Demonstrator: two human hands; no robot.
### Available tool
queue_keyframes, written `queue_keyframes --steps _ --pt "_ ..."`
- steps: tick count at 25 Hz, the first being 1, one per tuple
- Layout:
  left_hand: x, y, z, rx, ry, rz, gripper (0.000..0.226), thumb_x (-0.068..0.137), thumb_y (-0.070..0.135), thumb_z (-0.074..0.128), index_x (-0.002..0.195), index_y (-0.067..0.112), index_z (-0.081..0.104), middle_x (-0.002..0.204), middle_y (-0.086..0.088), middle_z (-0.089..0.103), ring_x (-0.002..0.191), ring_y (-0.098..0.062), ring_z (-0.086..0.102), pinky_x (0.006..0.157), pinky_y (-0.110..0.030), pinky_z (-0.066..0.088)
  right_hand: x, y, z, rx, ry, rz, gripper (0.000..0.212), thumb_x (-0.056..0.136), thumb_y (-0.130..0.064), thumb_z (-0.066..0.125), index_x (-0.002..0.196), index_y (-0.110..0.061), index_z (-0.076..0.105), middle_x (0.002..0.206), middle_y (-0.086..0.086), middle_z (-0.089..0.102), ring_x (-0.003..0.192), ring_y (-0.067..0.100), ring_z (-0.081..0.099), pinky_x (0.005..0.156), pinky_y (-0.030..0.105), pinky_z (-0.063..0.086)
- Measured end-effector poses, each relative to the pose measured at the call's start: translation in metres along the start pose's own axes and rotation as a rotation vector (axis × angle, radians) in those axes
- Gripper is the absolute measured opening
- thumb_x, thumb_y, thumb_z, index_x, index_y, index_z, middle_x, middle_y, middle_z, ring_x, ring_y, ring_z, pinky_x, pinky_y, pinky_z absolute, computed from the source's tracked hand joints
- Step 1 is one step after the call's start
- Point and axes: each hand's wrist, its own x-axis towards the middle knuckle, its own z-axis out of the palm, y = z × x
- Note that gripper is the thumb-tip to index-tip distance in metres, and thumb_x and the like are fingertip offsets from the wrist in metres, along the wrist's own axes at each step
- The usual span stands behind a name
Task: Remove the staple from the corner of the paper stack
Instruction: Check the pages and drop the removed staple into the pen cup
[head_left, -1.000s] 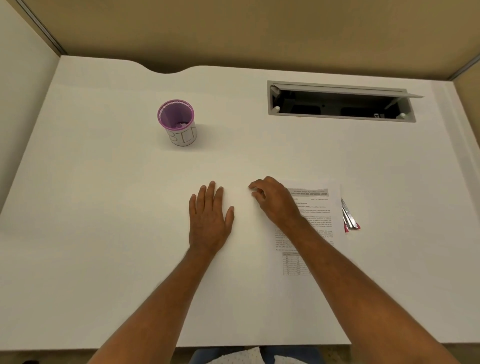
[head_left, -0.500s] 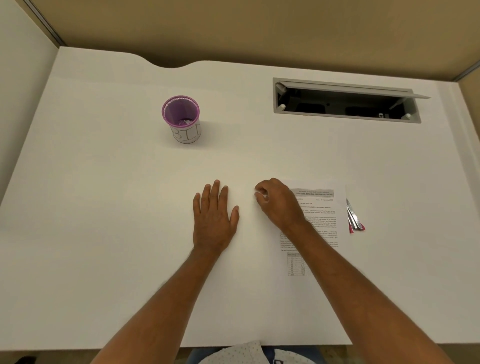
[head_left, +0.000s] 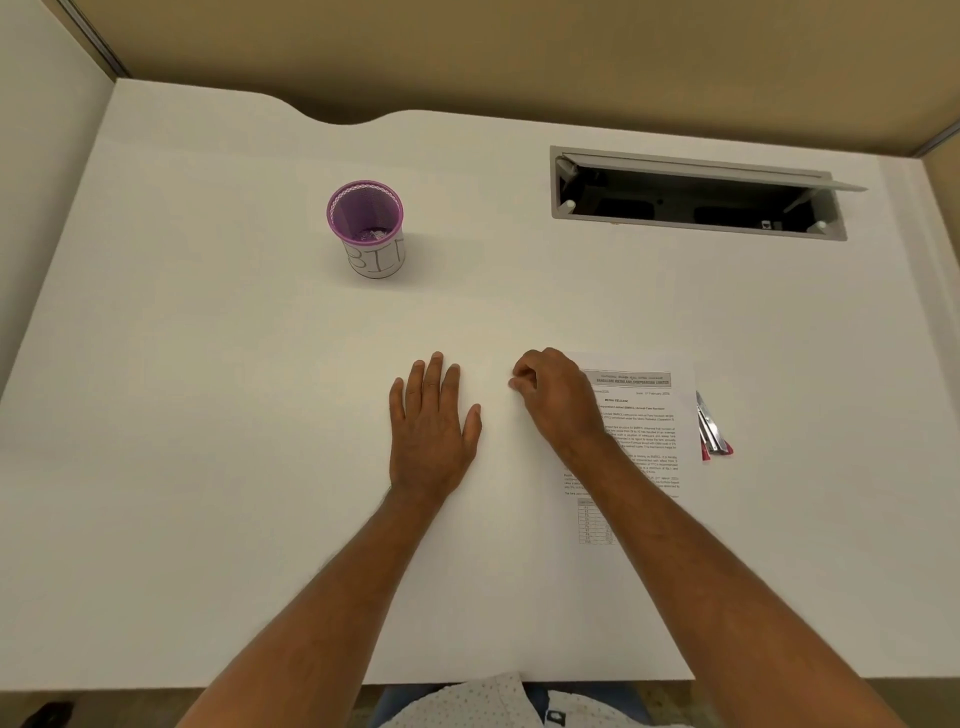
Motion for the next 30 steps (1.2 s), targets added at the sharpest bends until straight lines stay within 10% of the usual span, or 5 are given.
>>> queue_keyframes --steps 7,14,24,30 --pt "0.005 0.000 -0.011 -0.165 0.018 -0.019 0.056 0.100 0.038 0.052 0.149 0.011 0.048 0.162 -0.010 0.042 0.150 -0.033 0.036 0.123 -0.051 0.025 0.016 -0.006 -0.008 0.107 -0.125 0.119 0.007 0.089 -0.016 0.073 0.083 -0.015 0.069 0.076 -0.007 0.067 0.069 0.012 0.062 0.066 0.030 0.052" --pt "0.118 -0.027 -0.063 -0.753 0.310 -0.568 0.087 0.088 0.032 0.077 0.156 0.008 0.028 0.160 -0.014 0.038 0.147 -0.033 0.036 0.119 -0.051 0.035 0.088 -0.094 -0.050 0.397 -0.128 0.047 0.005 0.090 -0.017 0.070 0.086 -0.016 0.068 0.083 0.001 0.075 0.065 0.012 0.074 0.058 0.028 0.055" --pt "0.195 -0.061 -0.067 -0.820 0.334 -0.439 0.098 0.078 0.041 0.086 0.154 0.014 0.032 0.155 -0.010 0.046 0.139 -0.028 0.048 0.110 -0.042 0.051 0.172 -0.193 -0.028 -0.128 -0.065 -0.275 0.029 0.102 -0.031 0.060 0.126 -0.016 0.066 0.124 0.005 0.071 0.105 0.023 0.068 0.090 0.029 0.057" --pt "0.195 -0.066 -0.064 -0.842 0.356 -0.385 0.089 0.082 0.034 0.085 0.153 0.011 0.036 0.153 -0.012 0.049 0.138 -0.028 0.051 0.112 -0.045 0.049 0.160 -0.181 -0.022 0.050 0.035 -0.268 0.027 0.102 -0.027 0.061 0.126 -0.016 0.068 0.123 0.003 0.072 0.107 0.019 0.069 0.090 0.026 0.057"
